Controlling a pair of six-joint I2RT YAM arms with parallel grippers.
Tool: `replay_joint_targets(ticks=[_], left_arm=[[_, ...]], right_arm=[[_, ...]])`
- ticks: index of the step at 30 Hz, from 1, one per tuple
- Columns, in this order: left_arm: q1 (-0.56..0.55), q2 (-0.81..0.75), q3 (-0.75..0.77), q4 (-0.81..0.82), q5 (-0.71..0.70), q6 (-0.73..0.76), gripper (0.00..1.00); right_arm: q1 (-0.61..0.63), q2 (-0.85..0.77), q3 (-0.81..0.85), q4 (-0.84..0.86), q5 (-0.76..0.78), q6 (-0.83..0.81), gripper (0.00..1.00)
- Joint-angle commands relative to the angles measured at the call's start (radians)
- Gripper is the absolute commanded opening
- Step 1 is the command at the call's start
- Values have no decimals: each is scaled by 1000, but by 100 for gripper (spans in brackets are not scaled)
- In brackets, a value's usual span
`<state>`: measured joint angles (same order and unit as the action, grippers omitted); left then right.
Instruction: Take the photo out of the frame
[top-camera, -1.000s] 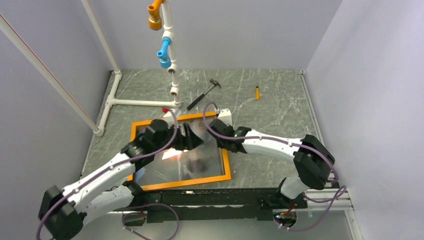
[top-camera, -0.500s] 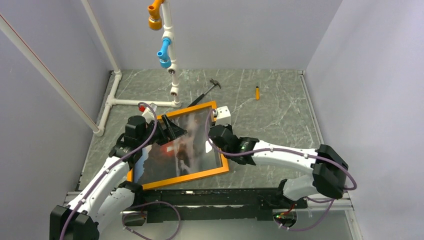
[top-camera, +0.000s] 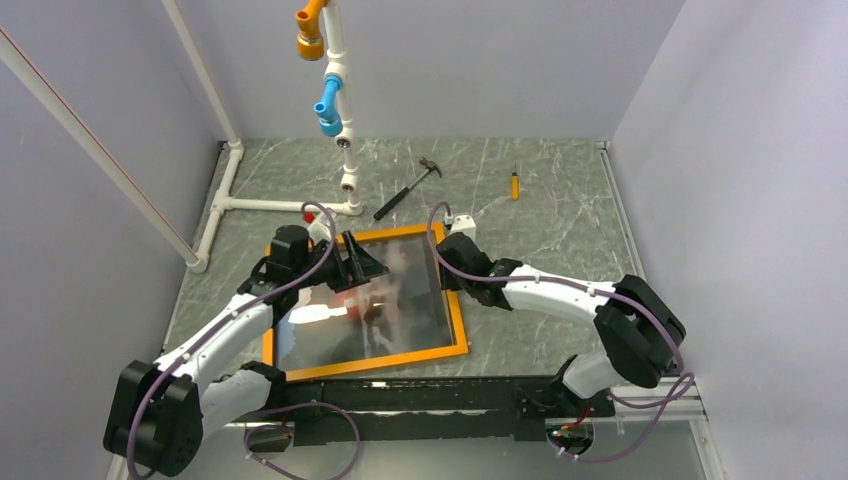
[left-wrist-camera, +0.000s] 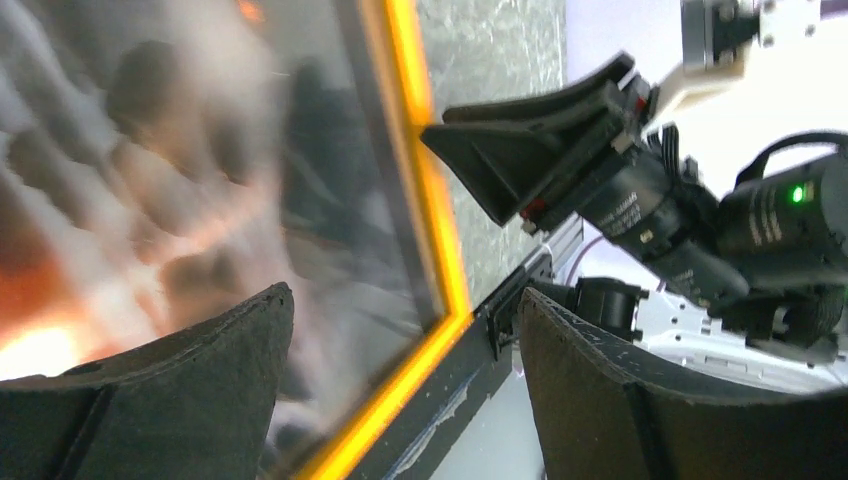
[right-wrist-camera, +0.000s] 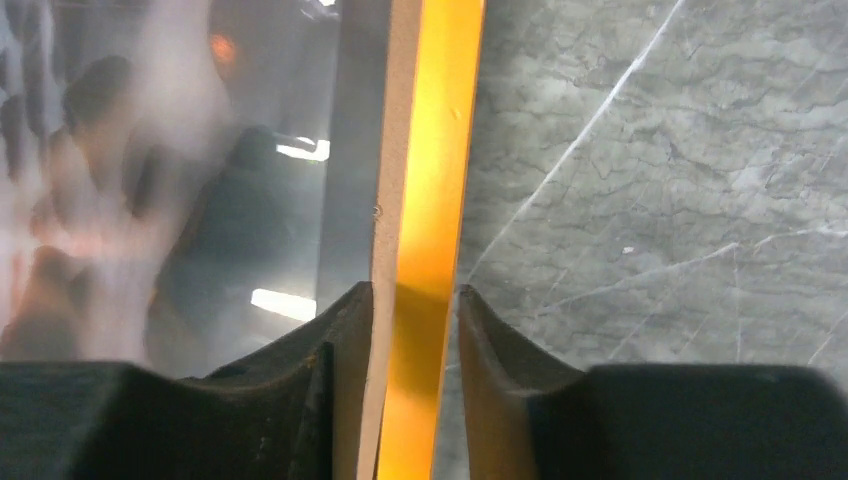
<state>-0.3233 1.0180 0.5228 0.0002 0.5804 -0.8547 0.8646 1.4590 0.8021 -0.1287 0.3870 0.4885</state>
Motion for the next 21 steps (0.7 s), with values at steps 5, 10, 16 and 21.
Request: replay_joint_targets(ticks=[5,10,16,21], left_arm=[[-194,23,61,-35,-93,128,89],[-251,43,58,-35,-122,122,87],[-339,141,49,124,-134,23,79],[-388,243,74,221,-126,-36,73]], right_arm=[[-61,-21,40,-123,-221,58,63],[-99,-62,-6,-165,-291,68,61],[-100,-56,-83,-77,-327,24,31],[-100,31,-57,-70,-276,26,41]])
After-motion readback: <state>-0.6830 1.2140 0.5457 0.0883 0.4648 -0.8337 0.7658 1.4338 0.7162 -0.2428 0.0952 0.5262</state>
